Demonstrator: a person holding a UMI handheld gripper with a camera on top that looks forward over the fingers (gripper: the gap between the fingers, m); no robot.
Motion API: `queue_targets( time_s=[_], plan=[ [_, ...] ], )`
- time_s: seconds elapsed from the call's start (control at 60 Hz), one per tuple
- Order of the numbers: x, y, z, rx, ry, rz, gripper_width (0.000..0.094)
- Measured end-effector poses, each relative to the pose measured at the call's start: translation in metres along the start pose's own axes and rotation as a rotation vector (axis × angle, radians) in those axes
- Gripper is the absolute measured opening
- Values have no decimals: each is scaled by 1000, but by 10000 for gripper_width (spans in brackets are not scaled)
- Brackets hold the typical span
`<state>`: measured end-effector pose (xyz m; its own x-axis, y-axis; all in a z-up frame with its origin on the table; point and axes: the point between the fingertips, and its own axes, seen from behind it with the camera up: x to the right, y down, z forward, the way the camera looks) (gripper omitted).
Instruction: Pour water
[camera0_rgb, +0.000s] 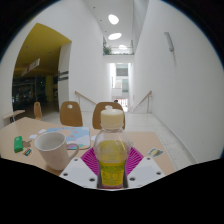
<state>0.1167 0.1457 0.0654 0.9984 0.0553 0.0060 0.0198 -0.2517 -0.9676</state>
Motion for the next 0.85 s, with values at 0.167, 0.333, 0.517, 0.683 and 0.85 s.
queue_targets(
  time_s=[0.167, 0.333, 0.517, 0.683, 0.85],
  plan=[
    [1, 1, 2, -31, -11, -15, 455],
    [9, 8, -30, -65, -17, -11, 841],
    [-4, 20, -106, -76, -132, 89, 850],
    [-2, 44, -168, -77, -230, 156, 851],
    [12, 70, -199, -95, -302, 240, 852]
  ],
)
